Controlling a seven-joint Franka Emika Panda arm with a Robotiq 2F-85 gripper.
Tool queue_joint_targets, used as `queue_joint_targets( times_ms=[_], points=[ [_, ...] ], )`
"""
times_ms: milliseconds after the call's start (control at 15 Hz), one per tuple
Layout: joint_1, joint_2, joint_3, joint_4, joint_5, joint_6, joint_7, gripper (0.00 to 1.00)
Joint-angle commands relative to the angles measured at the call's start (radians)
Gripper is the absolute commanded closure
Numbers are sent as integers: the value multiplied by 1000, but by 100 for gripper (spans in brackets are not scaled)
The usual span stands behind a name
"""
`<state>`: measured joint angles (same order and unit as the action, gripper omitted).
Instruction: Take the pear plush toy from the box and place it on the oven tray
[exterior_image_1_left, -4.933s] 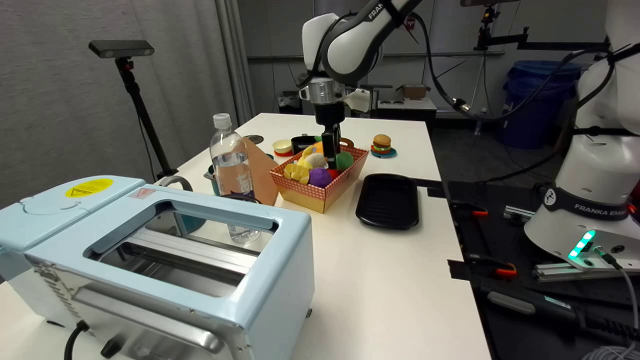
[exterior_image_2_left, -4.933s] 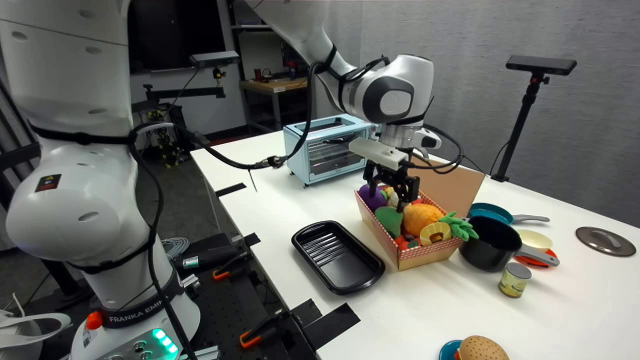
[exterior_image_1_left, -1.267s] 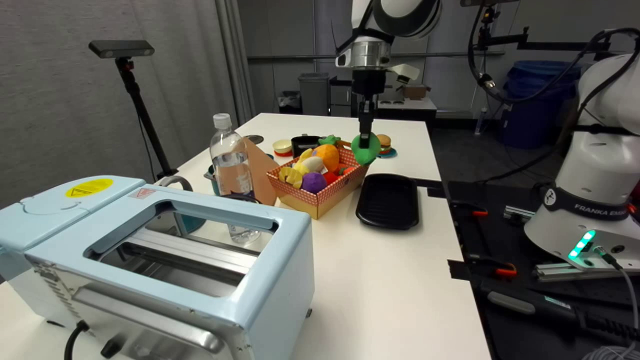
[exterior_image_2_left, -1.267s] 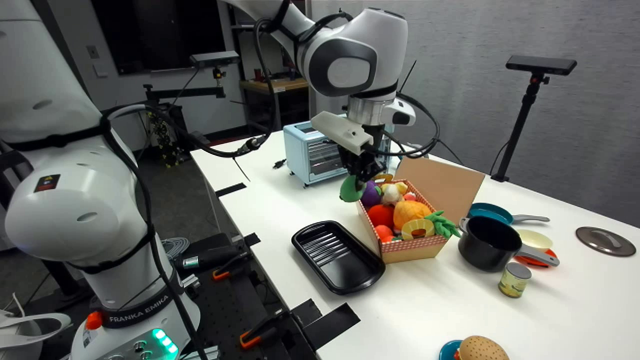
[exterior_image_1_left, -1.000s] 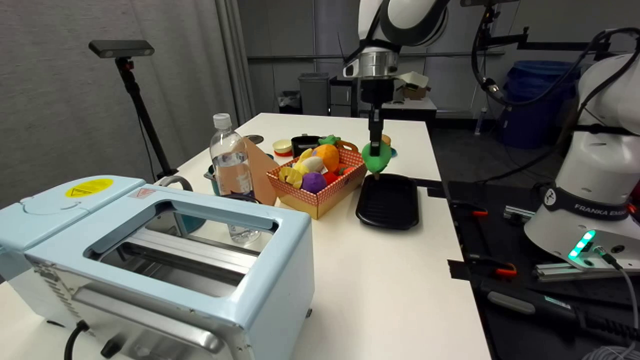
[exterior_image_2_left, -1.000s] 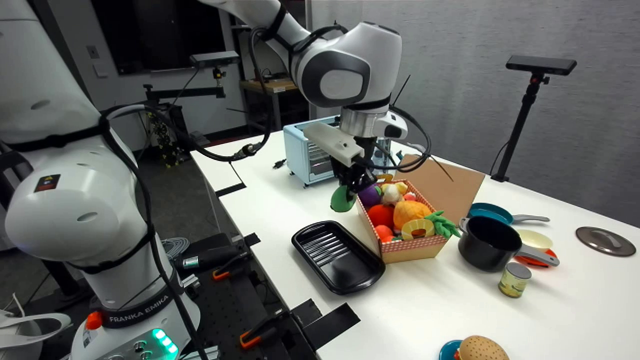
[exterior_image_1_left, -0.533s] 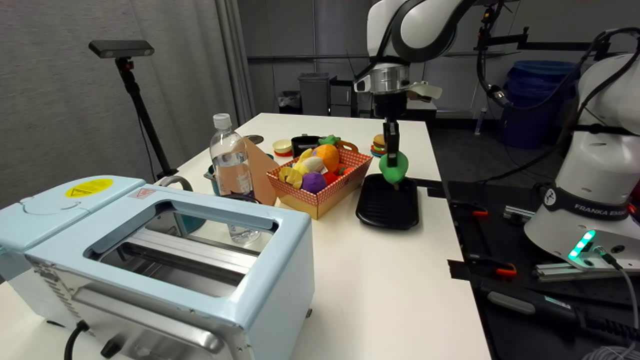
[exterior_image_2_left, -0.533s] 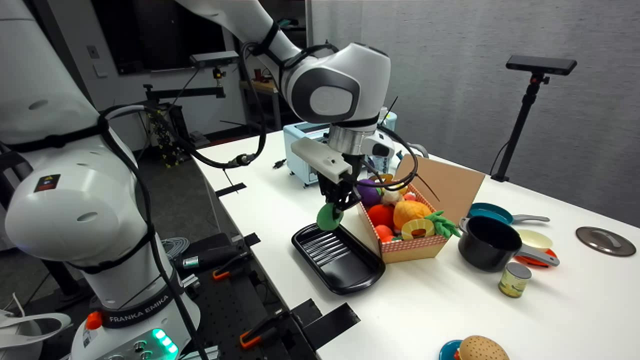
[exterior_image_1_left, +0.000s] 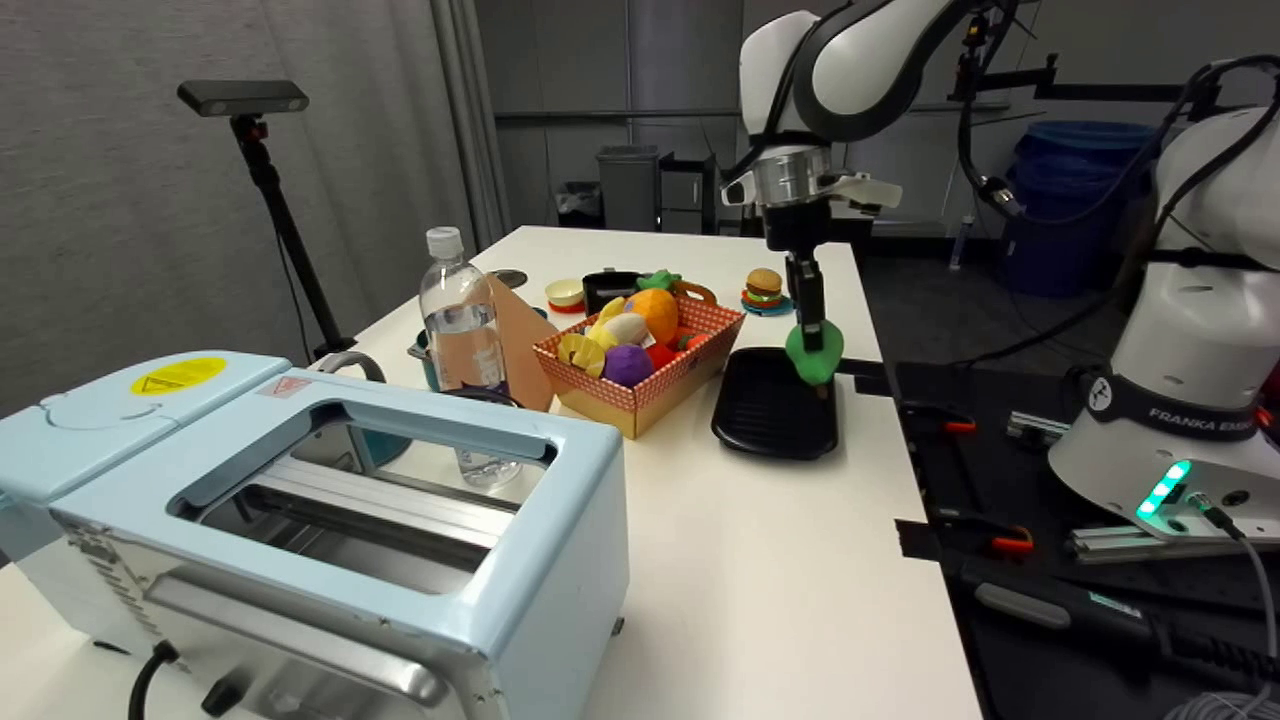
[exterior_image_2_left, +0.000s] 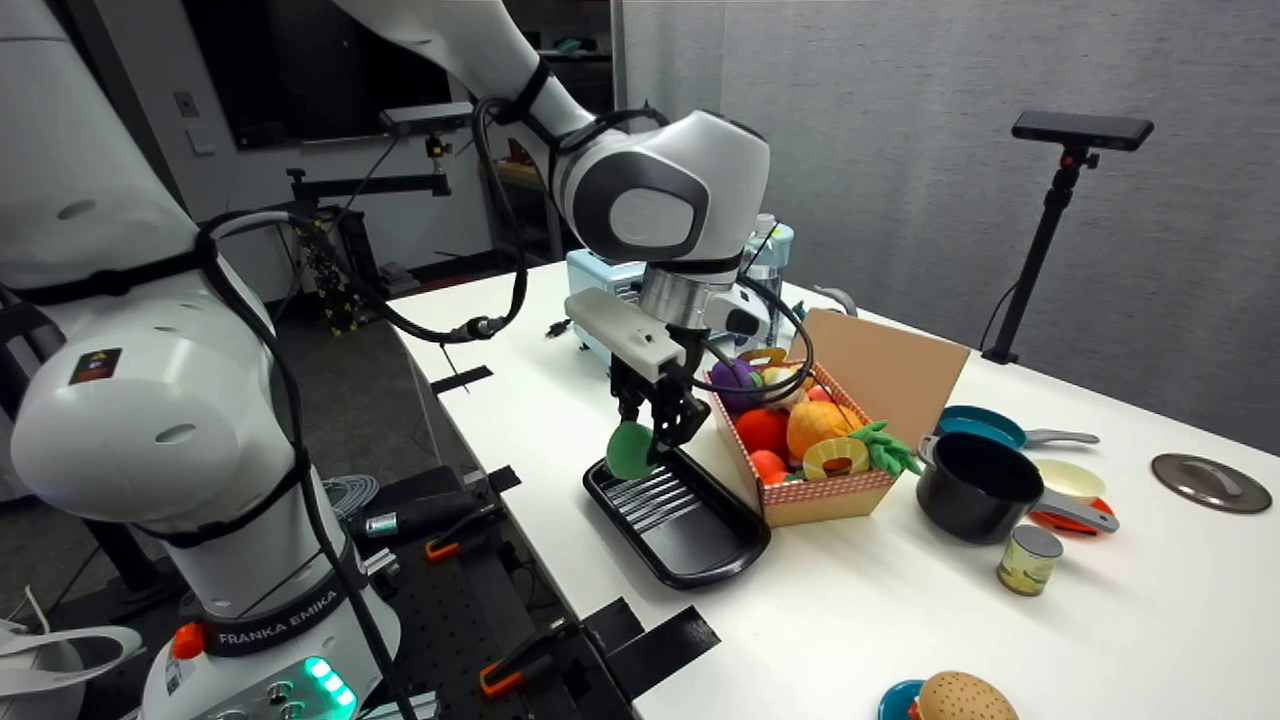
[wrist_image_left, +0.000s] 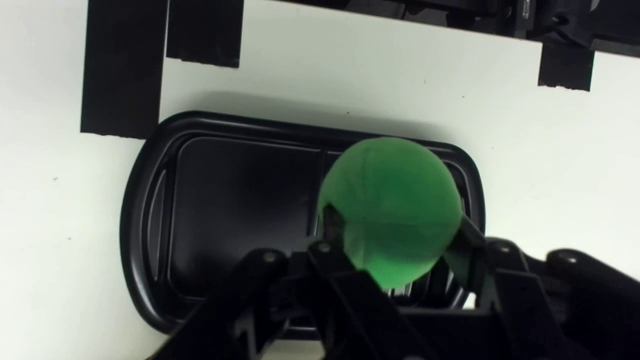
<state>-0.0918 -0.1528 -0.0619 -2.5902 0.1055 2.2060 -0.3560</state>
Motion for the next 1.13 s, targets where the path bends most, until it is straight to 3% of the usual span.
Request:
queue_joint_targets(
  times_ms=[0, 133, 200, 1067],
  points=[
    [16, -27, -15, -3, -4, -45, 9, 15],
    [16, -23, -16, 2, -1, -52, 8, 1],
    [16, -21, -16, 5, 0, -57, 7, 0],
    [16, 0, -16, 22, 16, -73, 3, 0]
  ],
)
